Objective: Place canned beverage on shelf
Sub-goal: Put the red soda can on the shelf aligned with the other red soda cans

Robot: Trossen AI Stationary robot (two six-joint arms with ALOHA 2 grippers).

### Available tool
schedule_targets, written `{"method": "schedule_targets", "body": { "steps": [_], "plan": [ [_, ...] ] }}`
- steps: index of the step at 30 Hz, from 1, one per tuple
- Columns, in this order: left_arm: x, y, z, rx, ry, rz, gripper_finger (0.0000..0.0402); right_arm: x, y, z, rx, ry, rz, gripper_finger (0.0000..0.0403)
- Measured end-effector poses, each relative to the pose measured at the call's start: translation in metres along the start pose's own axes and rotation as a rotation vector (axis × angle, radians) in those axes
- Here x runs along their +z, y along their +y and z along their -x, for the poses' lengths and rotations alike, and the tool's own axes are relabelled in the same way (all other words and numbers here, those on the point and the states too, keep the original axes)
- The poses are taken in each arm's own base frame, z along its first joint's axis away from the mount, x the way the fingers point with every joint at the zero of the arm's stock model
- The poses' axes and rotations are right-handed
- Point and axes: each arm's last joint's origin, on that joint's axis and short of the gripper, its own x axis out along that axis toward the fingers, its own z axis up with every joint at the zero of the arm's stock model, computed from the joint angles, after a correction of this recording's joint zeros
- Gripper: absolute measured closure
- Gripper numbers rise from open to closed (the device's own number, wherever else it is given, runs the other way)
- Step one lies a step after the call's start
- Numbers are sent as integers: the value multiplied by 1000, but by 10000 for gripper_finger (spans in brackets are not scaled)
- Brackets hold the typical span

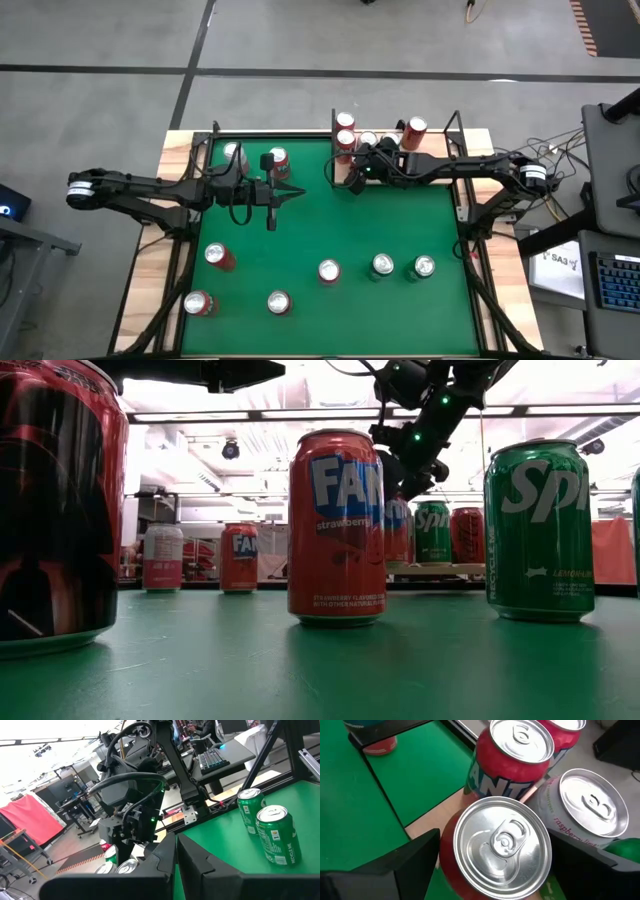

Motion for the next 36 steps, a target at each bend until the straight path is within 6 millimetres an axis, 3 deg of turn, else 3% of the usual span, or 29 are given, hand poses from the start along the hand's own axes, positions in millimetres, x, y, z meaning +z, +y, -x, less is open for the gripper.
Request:
{"method": "schedule_targets", "body": {
  "steps": [15,26,31,36],
  "plan": [
    [0,0,0,0,0,0,402,6,-4,10,9,-48,1,62],
    [0,0,0,0,0,0,402,38,-7,31,35,-130,-46,68],
    [0,0,0,0,0,0,402,47,-10,45,37,-72,-99,86],
    [0,0,0,0,1,0,402,49,-14,60,14,26,-153,136]
  ]
}}
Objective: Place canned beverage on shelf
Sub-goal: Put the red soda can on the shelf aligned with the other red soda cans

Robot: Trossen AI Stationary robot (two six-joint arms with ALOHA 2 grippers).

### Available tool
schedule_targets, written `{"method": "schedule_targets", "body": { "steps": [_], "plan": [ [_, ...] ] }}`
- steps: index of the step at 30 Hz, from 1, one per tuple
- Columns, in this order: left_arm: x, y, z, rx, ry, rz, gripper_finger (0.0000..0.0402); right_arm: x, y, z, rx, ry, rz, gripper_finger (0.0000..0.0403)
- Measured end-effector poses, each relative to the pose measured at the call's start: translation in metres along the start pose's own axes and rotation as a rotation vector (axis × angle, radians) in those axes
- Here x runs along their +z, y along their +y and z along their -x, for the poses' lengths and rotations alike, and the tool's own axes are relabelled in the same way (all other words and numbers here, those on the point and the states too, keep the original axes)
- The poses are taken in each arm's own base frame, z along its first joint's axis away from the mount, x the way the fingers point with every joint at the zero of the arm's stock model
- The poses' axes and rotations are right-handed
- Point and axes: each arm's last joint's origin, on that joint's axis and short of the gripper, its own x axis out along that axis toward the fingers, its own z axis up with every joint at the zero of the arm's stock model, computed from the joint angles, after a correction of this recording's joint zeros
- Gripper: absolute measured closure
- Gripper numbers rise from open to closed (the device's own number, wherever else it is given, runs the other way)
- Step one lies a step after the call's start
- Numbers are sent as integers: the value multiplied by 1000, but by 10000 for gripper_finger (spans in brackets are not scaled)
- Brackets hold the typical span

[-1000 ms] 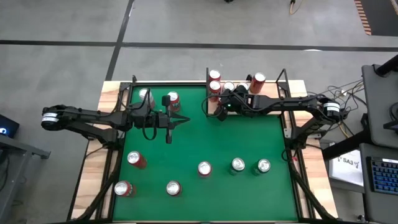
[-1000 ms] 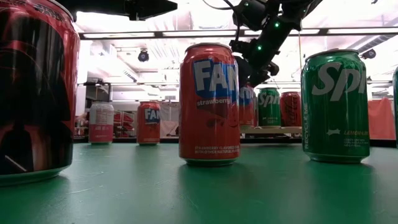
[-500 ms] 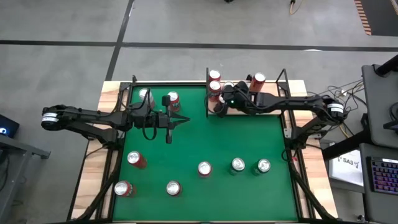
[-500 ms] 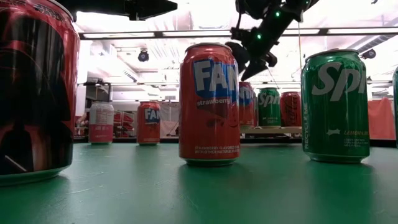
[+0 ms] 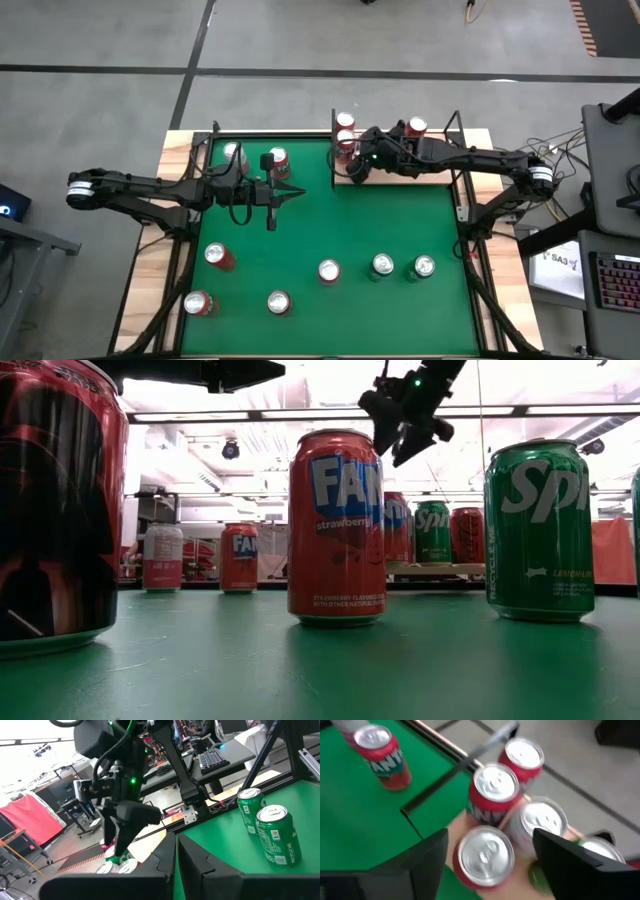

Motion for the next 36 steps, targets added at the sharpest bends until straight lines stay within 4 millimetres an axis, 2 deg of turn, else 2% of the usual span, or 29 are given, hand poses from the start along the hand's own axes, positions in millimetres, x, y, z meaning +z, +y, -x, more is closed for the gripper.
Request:
{"method": "schedule_targets", "body": {
  "steps": [5,12,22,36],
  "plan": [
    [0,0,0,0,0,0,402,-6,-6,9,-14,139,-81,223],
    [0,0,0,0,0,0,402,-20,-14,6,-78,258,-110,378],
    [0,0,0,0,0,0,402,-26,-19,-18,-121,252,-130,394],
    [0,0,0,0,1,0,402,-25,-7,-42,-92,208,-103,394]
  ]
}}
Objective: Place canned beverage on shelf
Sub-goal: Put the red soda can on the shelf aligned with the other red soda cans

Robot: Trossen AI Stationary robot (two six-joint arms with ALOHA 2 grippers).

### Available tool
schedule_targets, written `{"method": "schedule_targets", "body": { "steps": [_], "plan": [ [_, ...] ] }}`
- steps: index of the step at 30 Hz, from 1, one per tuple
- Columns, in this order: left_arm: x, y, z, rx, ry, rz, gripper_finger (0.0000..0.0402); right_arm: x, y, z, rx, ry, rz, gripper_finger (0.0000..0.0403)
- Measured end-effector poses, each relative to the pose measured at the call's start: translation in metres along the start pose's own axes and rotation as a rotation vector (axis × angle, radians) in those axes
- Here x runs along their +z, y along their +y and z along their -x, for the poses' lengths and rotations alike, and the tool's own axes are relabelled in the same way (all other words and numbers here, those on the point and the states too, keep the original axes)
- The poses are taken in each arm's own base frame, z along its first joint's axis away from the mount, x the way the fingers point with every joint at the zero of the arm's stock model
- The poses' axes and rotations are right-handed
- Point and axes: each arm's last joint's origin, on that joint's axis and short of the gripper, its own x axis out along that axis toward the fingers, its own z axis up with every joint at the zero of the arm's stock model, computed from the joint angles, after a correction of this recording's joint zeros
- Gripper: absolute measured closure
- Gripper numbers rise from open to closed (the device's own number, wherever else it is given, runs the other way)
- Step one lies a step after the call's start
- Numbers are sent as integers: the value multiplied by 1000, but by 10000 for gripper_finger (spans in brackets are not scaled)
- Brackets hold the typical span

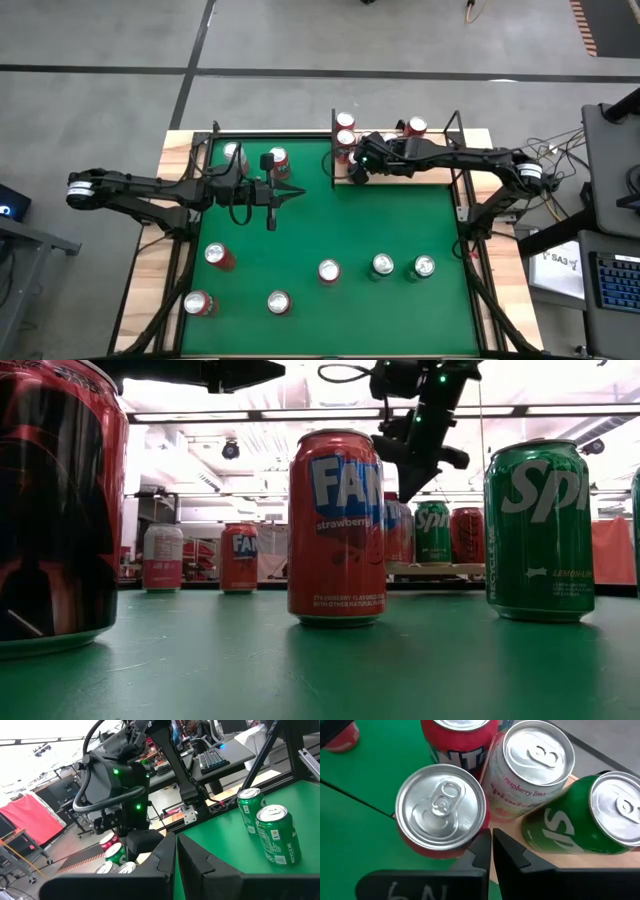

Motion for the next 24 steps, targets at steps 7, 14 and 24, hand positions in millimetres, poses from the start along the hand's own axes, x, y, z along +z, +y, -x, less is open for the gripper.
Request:
{"method": "schedule_targets", "body": {
  "steps": [7,14,24],
  "plan": [
    [0,0,0,-1,1,0,402,1,4,-6,13,-7,2,394],
    [0,0,0,-1,1,0,402,4,7,-7,38,-25,1,394],
    [0,0,0,-1,1,0,402,6,11,-11,57,-41,6,394]
  ]
}}
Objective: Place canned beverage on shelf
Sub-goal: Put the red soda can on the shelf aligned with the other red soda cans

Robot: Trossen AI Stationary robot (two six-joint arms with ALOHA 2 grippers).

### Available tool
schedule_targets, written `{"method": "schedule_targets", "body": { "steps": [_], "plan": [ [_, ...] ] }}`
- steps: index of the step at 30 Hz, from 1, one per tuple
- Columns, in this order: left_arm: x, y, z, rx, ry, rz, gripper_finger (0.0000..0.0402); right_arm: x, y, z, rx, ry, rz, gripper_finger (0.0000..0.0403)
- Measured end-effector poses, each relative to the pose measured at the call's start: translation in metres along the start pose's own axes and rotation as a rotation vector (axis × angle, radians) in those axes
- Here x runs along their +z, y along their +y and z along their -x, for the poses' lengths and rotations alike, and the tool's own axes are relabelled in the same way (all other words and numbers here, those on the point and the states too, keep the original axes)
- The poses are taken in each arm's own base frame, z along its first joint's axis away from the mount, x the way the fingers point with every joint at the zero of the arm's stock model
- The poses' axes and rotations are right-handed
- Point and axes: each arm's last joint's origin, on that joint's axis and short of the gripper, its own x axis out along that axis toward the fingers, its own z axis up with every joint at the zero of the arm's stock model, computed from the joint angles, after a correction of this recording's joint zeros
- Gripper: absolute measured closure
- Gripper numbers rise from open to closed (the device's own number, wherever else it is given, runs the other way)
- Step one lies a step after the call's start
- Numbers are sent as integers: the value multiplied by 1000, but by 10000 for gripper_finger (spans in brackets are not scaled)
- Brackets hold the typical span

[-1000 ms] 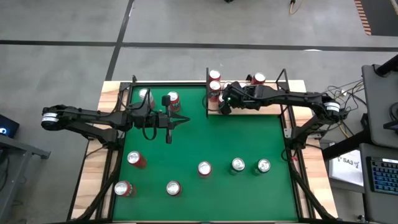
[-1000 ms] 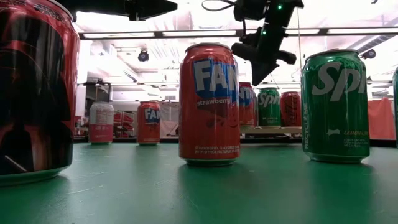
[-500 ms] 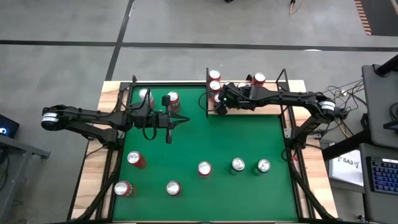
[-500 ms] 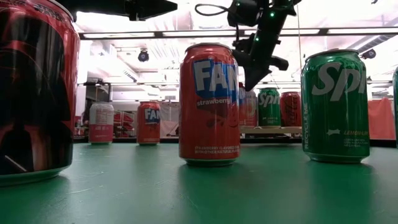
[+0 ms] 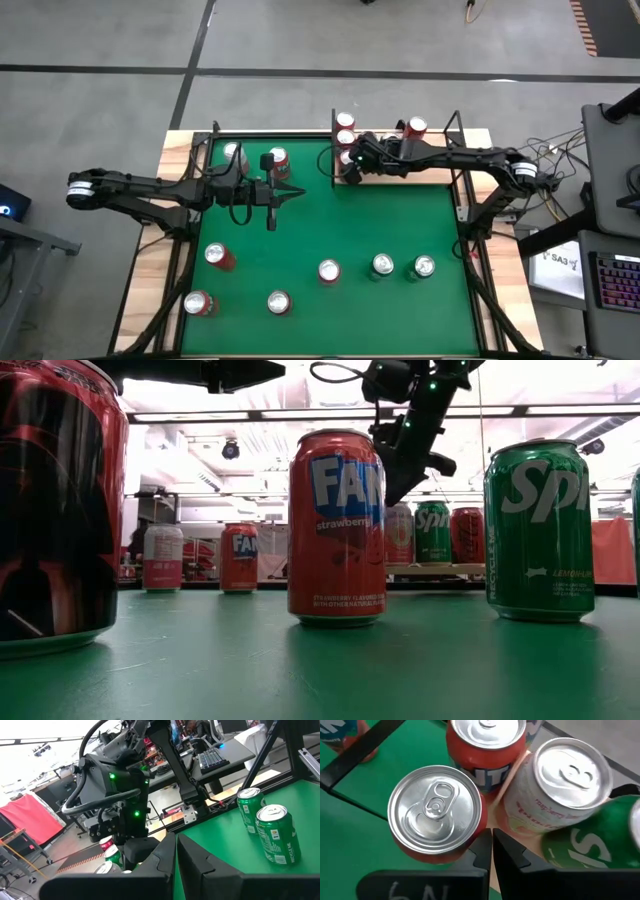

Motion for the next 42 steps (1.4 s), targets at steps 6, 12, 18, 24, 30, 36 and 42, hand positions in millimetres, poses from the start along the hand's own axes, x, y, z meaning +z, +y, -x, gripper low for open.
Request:
{"method": "schedule_targets", "body": {
  "steps": [6,12,18,24,30,36,42],
  "plan": [
    [0,0,0,0,0,0,402,-1,2,-4,-2,5,15,394],
    [0,0,0,0,0,0,402,0,2,-4,3,-3,20,394],
    [0,0,0,0,0,0,402,1,0,0,7,-10,25,394],
    [0,0,0,0,0,0,402,5,-4,15,28,-46,8,394],
    [0,0,0,0,0,0,402,6,-2,33,66,-82,9,394],
    [0,0,0,-1,1,0,402,5,6,49,110,-108,23,394],
    [0,0,0,-1,2,0,402,2,15,62,143,-111,27,394]
  ]
}}
